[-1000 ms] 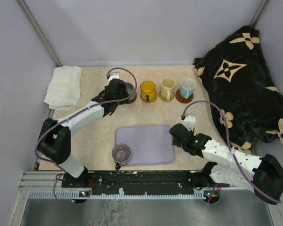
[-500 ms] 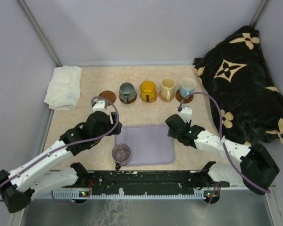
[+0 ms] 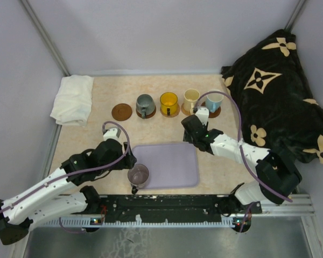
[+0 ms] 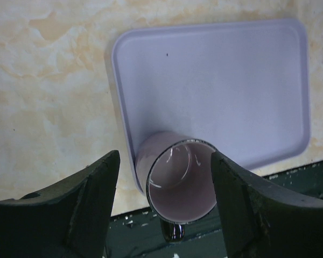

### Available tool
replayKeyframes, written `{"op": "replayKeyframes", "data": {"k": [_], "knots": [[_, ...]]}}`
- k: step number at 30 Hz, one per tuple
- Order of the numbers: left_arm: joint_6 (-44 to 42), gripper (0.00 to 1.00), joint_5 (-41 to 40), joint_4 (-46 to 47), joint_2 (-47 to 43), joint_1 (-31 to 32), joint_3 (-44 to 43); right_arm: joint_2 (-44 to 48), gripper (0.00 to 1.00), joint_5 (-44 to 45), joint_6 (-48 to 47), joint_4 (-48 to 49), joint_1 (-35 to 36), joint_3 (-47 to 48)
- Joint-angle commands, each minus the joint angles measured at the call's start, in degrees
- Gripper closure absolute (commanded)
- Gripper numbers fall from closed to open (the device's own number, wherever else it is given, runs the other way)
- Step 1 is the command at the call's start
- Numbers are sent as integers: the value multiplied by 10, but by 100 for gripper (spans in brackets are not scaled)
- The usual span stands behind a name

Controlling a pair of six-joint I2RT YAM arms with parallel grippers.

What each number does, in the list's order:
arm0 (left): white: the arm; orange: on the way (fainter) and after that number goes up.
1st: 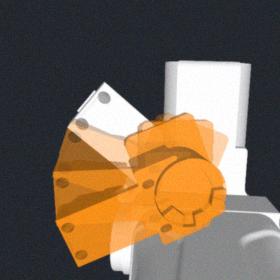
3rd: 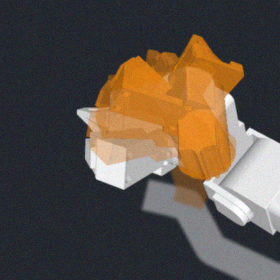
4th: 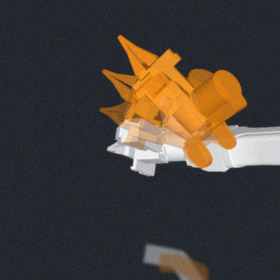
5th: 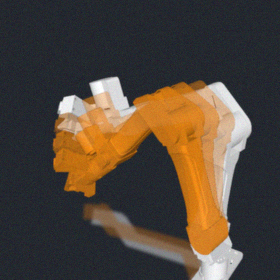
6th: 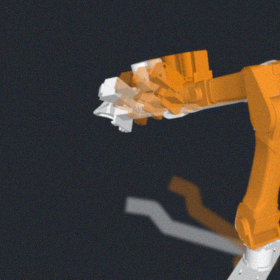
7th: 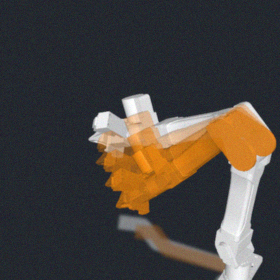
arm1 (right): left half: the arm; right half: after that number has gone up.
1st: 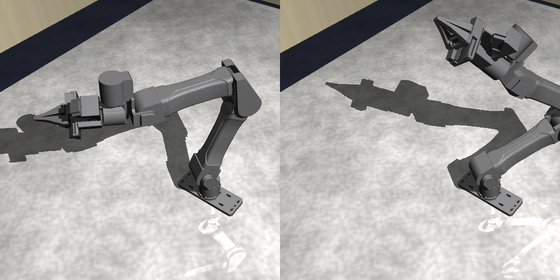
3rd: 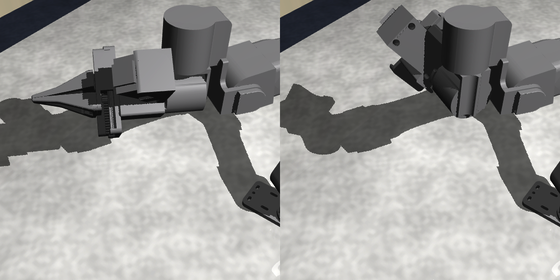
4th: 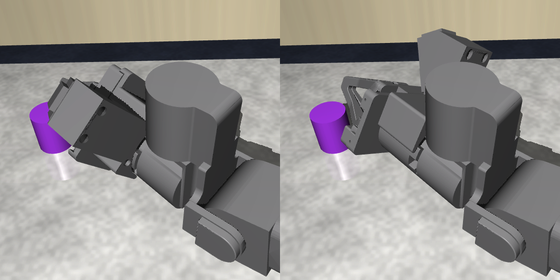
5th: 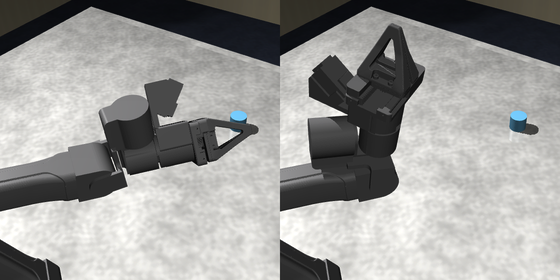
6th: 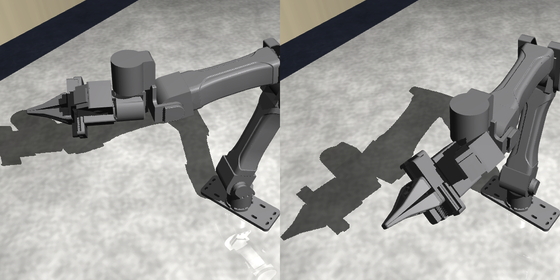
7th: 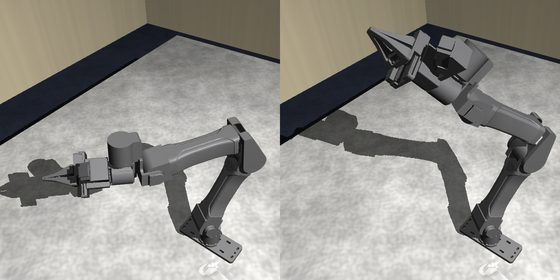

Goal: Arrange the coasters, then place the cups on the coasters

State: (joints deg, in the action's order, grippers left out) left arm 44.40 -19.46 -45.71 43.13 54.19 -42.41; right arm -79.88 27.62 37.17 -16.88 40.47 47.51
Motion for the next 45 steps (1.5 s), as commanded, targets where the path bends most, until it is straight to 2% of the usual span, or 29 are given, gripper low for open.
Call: {"op": "replayKeyframes", "data": {"k": [1,7,11,14,18,26,45], "knots": [[24,26,60,-45,8,18,-17,-22,51,-7,-18,28,-11,42],[33,22,70,-105,9,46,-47,-38,51,-17,-24,38,-17,51],[61,22,93,-108,6,60,-25,-52,51,-23,-23,38,-18,56],[88,25,105,-105,2,82,-1,-55,51,-26,-21,40,-18,53],[117,26,107,-103,7,134,7,-56,51,-25,-26,49,-17,46],[143,21,71,-112,63,232,-6,-70,52,-33,-23,53,-18,49],[158,28,-29,-52,76,239,53,-52,52,-47,-24,66,-18,30]]}}
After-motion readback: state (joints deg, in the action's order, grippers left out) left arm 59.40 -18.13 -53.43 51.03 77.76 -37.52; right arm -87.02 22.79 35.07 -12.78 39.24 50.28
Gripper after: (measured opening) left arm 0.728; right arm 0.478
